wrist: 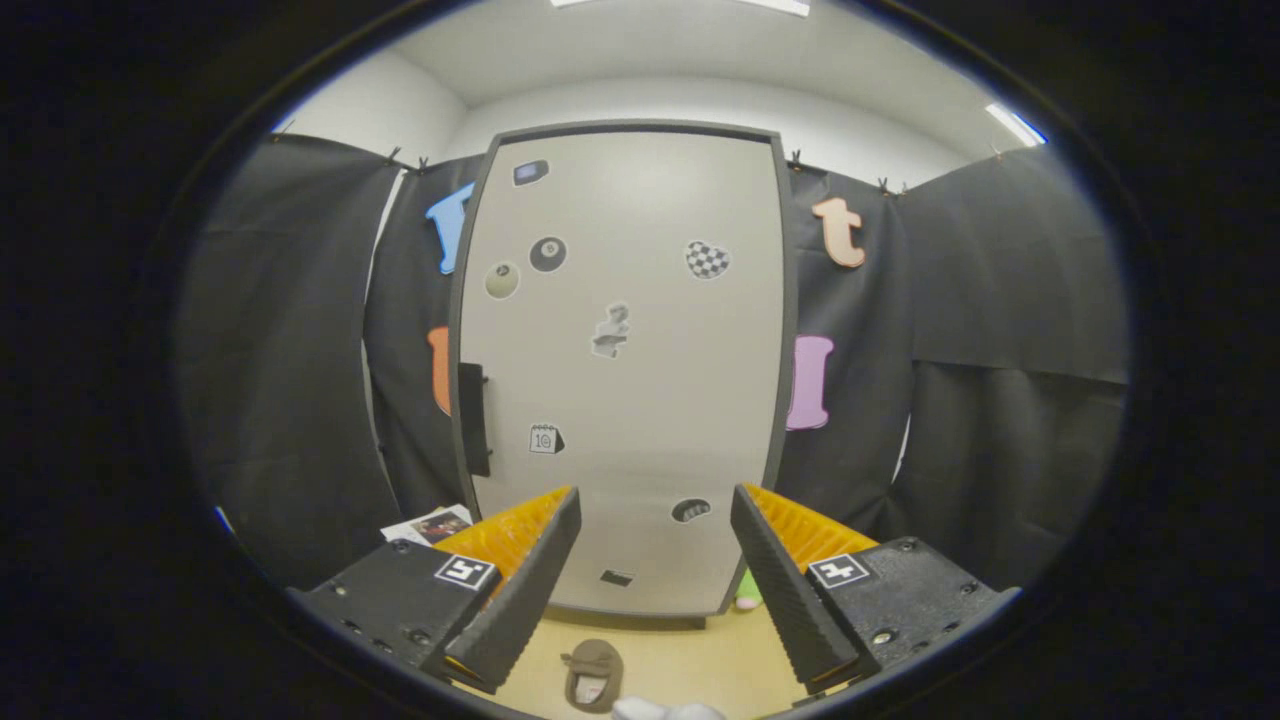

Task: Open the shoe cabinet door, grab the shoes and put them into the shoe cabinet, then close the shoe cabinet door.

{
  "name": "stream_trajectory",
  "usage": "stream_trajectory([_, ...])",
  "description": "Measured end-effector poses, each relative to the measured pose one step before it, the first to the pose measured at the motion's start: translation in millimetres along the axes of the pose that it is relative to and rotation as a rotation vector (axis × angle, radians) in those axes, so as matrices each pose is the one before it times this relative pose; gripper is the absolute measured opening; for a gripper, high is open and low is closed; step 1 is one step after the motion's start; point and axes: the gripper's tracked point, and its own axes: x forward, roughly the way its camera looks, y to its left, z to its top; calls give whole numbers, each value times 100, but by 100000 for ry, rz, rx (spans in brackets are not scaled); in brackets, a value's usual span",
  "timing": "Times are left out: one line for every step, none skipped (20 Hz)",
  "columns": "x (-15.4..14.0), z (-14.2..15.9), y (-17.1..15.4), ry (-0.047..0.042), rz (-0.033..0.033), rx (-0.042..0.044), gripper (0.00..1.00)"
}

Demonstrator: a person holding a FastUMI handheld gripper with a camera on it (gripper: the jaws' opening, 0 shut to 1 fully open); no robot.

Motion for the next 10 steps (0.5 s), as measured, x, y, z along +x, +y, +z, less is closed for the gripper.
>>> stream_trajectory([835,161,1091,-667,1090,32,99])
stream_trajectory([904,263,1224,-577,1098,-199,99])
stream_trajectory([974,282,1345,-617,1467,-309,99])
stream_trajectory([955,175,1336,-680,1304,28,99])
stream_trajectory([1150,393,1430,-966,1504,163,99])
stream_trajectory([1085,105,1401,-203,1420,-191,99])
stream_trajectory([1057,90,1420,-584,1466,-451,98])
stream_trajectory([1277,53,1365,-65,1191,-439,99])
stream_trajectory([1295,84,1387,-110,1168,-103,99])
stream_trajectory([1150,-74,1255,64,965,500,98])
